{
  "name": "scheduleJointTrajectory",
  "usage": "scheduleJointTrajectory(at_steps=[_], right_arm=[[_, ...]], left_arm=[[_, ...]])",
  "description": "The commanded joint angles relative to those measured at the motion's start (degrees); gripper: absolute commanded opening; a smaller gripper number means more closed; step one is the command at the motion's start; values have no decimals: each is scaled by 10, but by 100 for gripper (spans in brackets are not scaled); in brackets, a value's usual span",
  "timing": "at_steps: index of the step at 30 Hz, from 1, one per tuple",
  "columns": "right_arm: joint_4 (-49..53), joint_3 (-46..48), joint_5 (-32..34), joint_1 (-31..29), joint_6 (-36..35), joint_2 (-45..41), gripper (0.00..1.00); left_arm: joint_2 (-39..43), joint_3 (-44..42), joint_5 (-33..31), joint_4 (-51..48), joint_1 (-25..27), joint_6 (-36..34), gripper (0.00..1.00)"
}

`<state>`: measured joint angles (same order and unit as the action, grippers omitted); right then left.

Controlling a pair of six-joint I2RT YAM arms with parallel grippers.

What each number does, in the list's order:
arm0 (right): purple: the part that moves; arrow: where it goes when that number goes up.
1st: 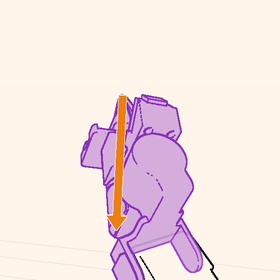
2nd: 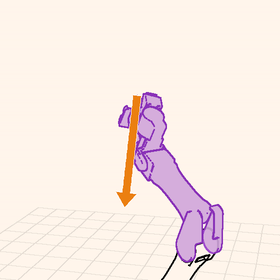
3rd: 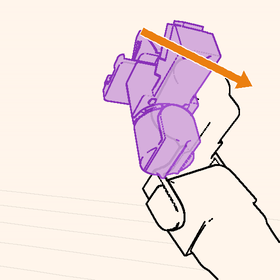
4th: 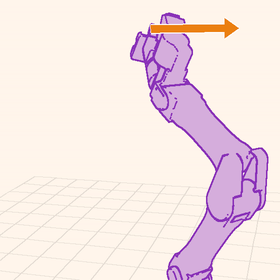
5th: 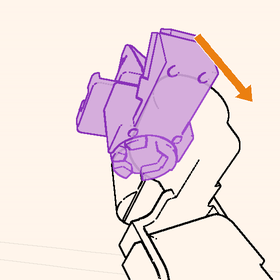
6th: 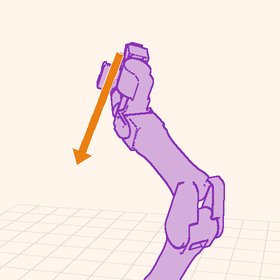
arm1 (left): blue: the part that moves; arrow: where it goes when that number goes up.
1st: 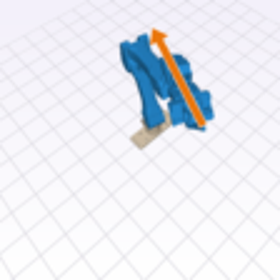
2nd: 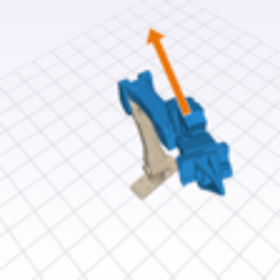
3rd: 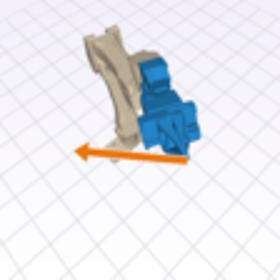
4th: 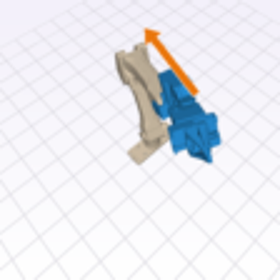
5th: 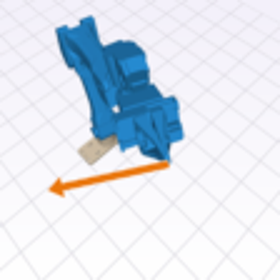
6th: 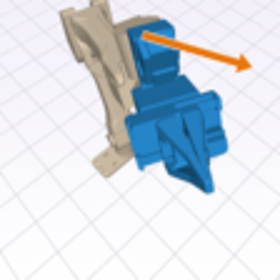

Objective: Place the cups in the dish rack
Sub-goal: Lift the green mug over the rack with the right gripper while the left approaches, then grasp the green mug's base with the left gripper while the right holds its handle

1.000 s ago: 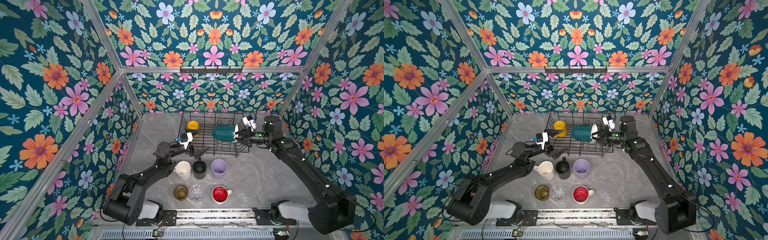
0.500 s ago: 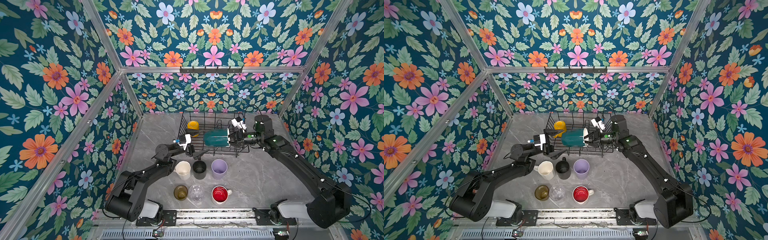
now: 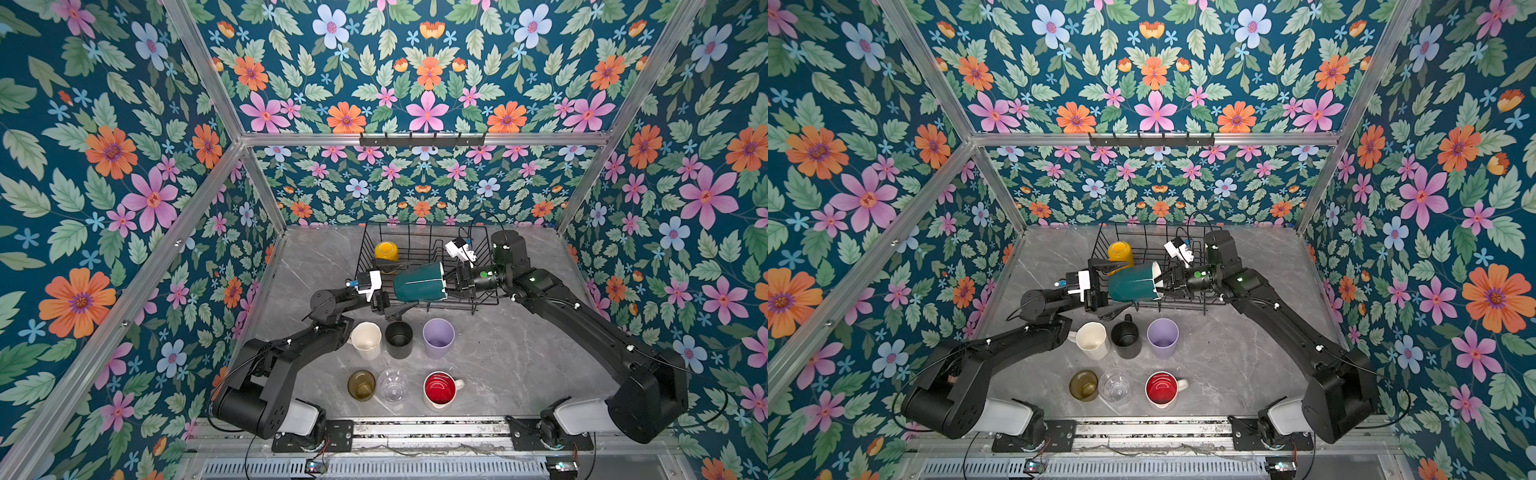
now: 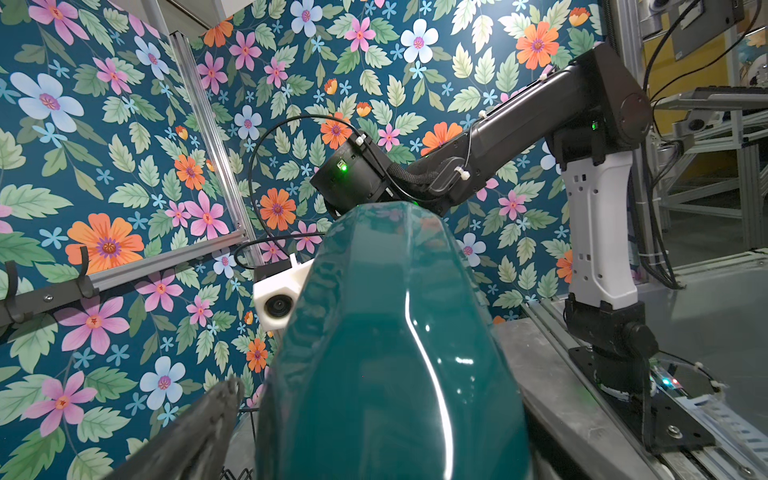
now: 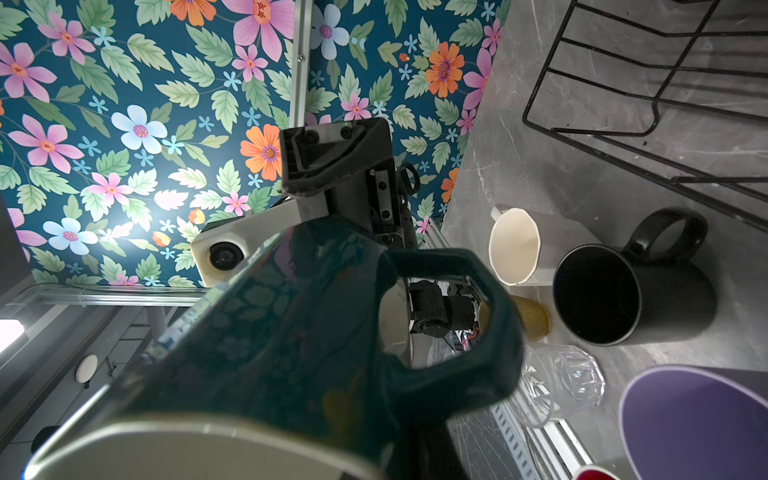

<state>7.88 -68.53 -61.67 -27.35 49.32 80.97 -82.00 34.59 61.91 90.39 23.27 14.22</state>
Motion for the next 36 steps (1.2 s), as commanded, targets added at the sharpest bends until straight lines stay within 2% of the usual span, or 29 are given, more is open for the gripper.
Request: scheduleJointTrajectory(at_steps=[1,22,30,36], right_arm=[[-49,-8,-25,-8,3,6,0],[-83,-22,-29,-32,23,49,0],[-103,-19,-32,-33,37,54,0],[-105,-19,-31,-32,41,55,0]], left_arm=[[0,3,15,25,0,6,99],[0,6,31,28,0,14,93],[-5,17,25,29,0,38,78],[-5,24,20,29,-1,55,71]])
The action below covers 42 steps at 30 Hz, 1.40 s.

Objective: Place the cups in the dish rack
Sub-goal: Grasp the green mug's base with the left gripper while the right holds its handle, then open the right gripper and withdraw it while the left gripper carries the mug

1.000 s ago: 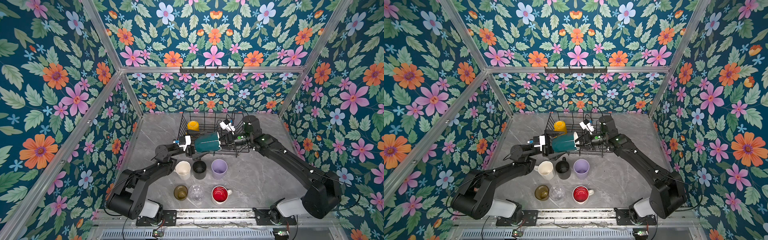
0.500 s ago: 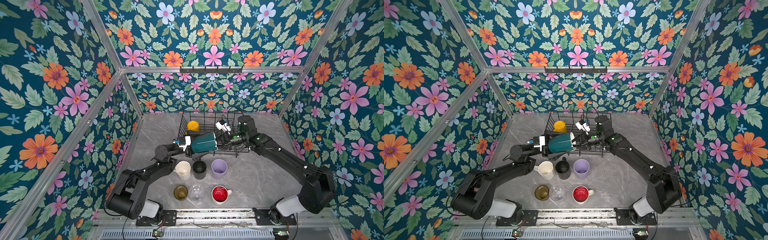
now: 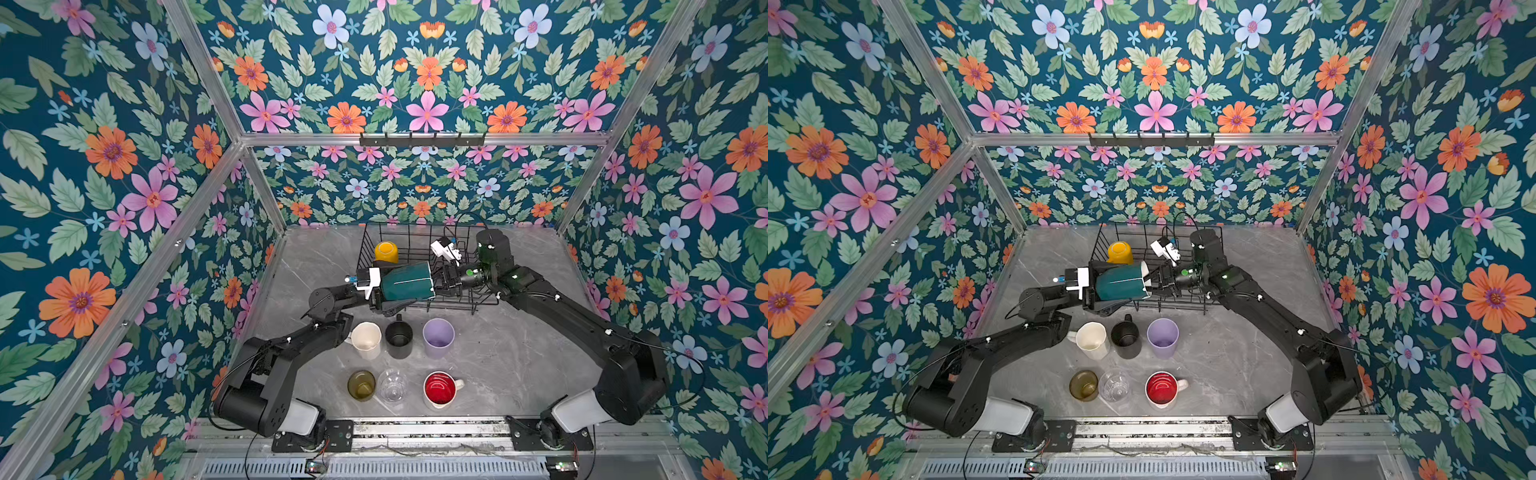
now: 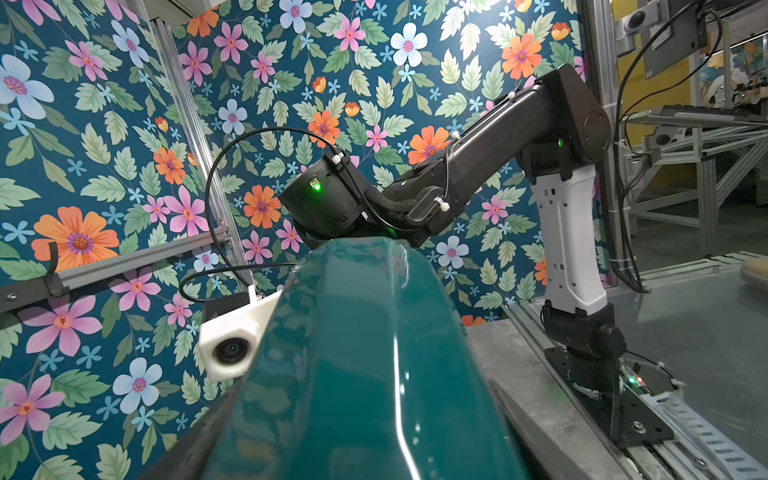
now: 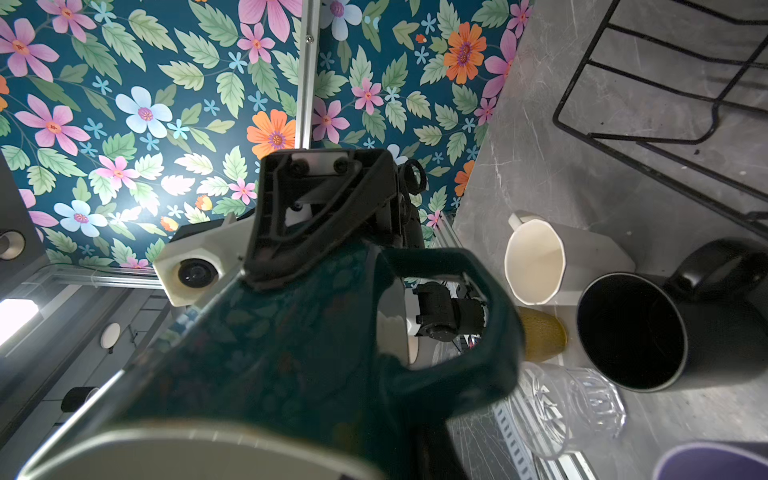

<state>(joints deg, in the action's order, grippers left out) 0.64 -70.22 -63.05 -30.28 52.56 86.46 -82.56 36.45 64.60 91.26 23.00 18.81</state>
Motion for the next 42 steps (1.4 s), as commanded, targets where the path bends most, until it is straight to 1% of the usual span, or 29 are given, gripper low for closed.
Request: scheduleJointTrajectory(at_steps=[1,3,5,6,8,13,14,15,23,25,28,32,34,36,38,42], right_arm=[[-33,-2,-18,-3,9,1,0],[-34,-2,-17,-4,10,1,0],[-33,-2,-15,-4,11,1,0],[-34,-3,-14,-4,11,1,0],[-32,-3,-14,-4,11,2,6],[-19,-6,-4,-3,4,0,18],[-14,-7,-2,-3,1,0,20],[-11,-8,-1,-3,0,0,21],[2,-5,9,9,-6,-12,34],[4,0,12,18,-8,-20,37],[7,15,19,44,-7,-44,42],[27,48,46,100,-11,-89,49],[38,68,61,134,-11,-114,54],[60,81,84,161,-23,-137,58],[92,89,111,179,-39,-156,61],[137,95,167,189,-72,-180,67]], left_arm=[[1,6,-6,20,2,10,69],[1,9,-5,19,2,16,65],[2,11,-4,20,3,21,57],[3,12,-5,20,3,22,48],[4,12,-10,19,2,24,32],[8,14,-16,19,1,28,11],[8,14,-18,19,1,28,2],[10,14,-21,20,2,27,0],[16,10,-22,19,0,17,0],[17,10,-26,18,0,16,0],[19,12,-50,1,-2,16,0],[28,23,-131,-66,-2,16,0],[36,38,-166,-135,-1,14,0],[38,57,-171,-193,2,3,0],[36,72,-179,-230,2,0,0],[27,98,-200,-292,2,-1,0]])
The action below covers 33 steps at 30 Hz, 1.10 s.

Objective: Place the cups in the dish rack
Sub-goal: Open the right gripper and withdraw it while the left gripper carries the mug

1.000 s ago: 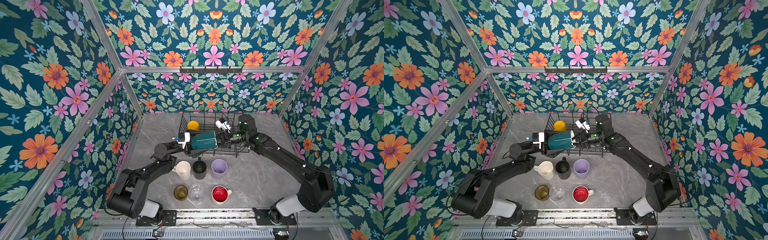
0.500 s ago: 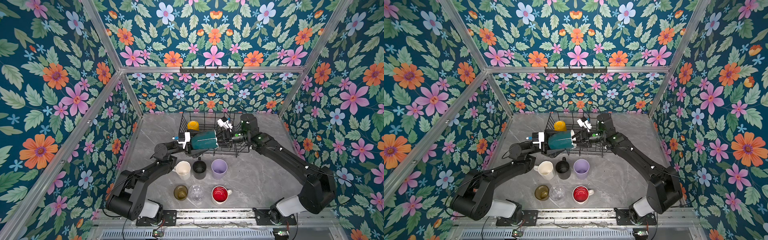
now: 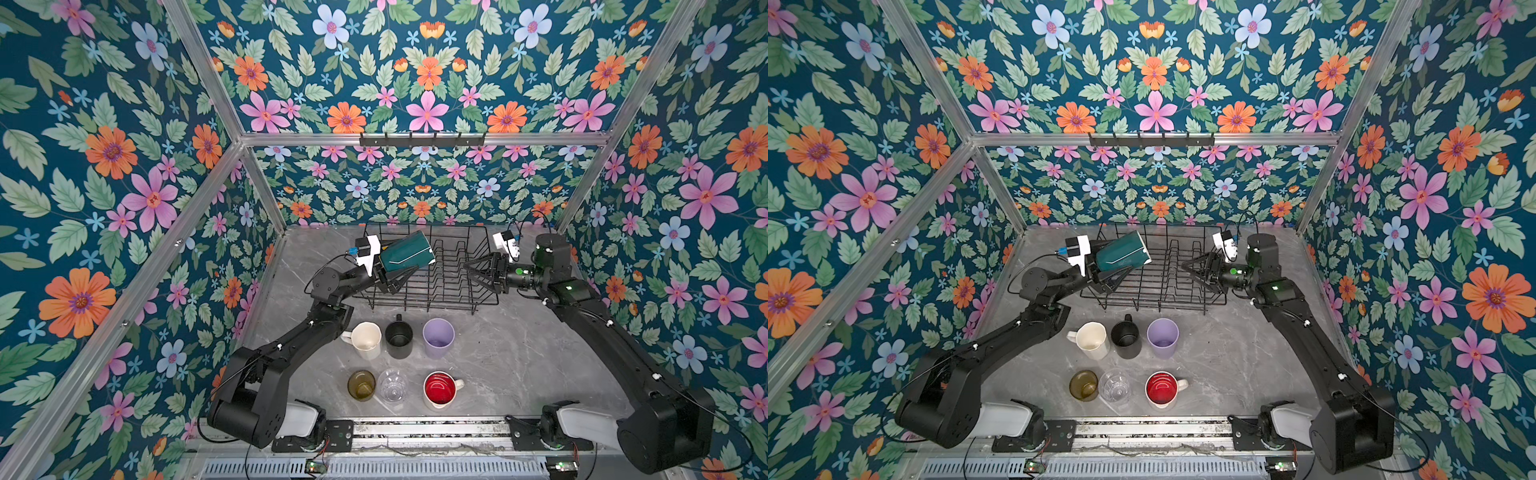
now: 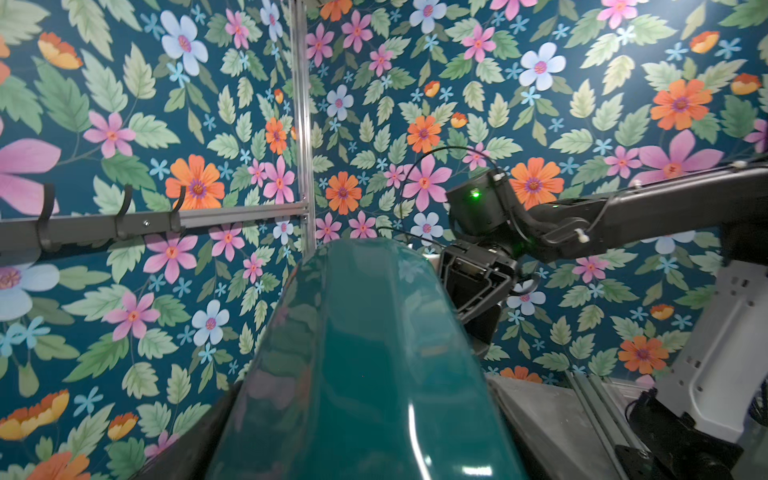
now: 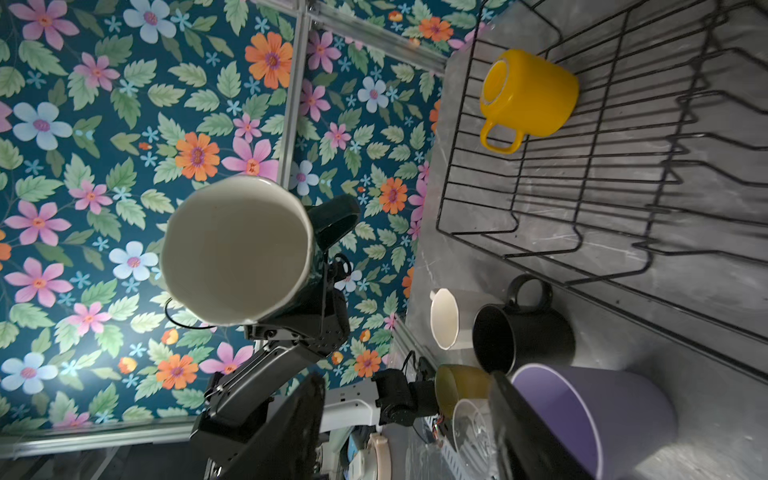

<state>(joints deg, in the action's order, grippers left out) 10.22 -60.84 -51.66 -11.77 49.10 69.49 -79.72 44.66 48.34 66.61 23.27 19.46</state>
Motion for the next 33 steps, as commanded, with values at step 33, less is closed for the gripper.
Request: scheduleJointTrajectory(at_steps=[33], right_arm=[[26,77,170,7,-96,-130,98]], left_arm=[[-270,537,-320,-845,43,-157,0]])
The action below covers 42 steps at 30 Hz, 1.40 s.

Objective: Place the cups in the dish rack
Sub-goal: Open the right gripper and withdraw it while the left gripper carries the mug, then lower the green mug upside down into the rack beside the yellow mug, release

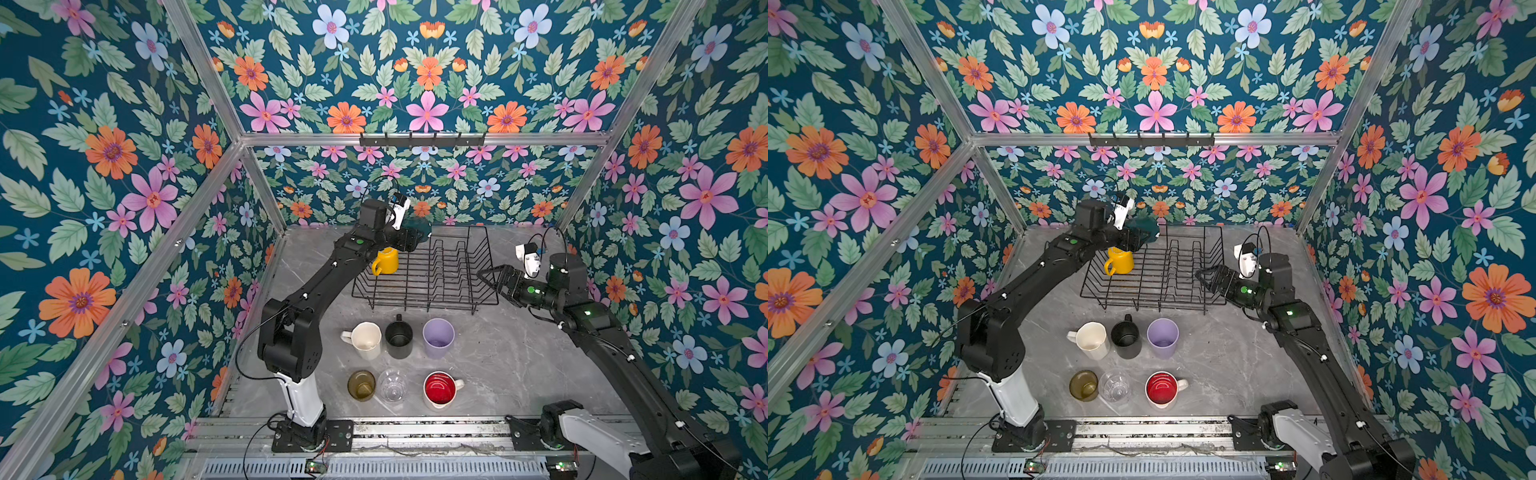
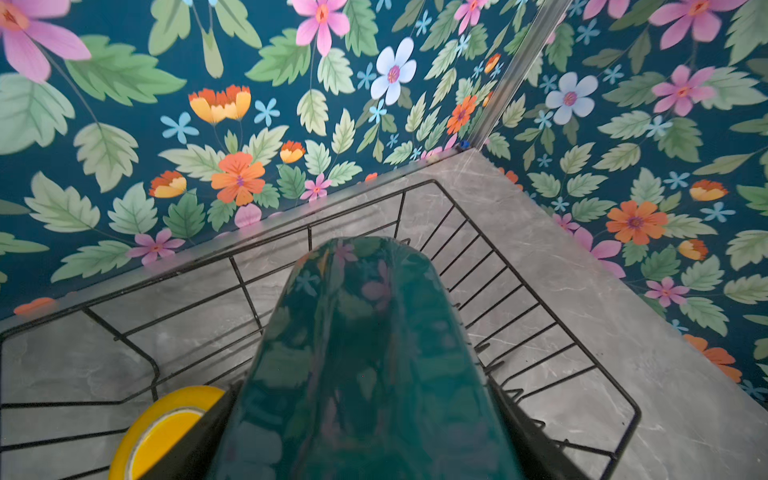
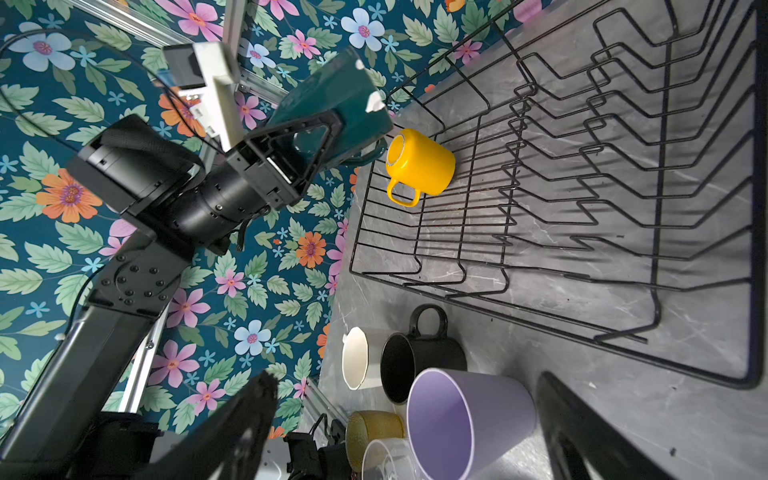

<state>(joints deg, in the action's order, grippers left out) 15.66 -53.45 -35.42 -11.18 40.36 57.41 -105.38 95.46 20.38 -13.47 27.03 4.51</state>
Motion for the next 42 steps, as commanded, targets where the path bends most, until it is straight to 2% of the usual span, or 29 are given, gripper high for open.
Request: scheduleJointTrajectory(at_steps=[1,9,16,24,39,42], right_arm=[[-28,3,9,1,-12,-11,99],[-25,21,-10,1,-23,-21,99],[-23,37,-12,2,-31,-28,99],[-17,42,-6,2,-34,-35,99],[-3,45,1,3,-32,-34,99],[-4,45,1,2,-31,-32,99]], left_arm=[[-25,44,-50,-60,9,-8,0],[-112,155,-138,-161,34,-18,0],[-182,248,-176,-246,51,-29,0],[-217,276,-196,-277,57,-36,0],[-262,283,-217,-276,63,-40,0],[-270,283,-218,-275,63,-39,6]])
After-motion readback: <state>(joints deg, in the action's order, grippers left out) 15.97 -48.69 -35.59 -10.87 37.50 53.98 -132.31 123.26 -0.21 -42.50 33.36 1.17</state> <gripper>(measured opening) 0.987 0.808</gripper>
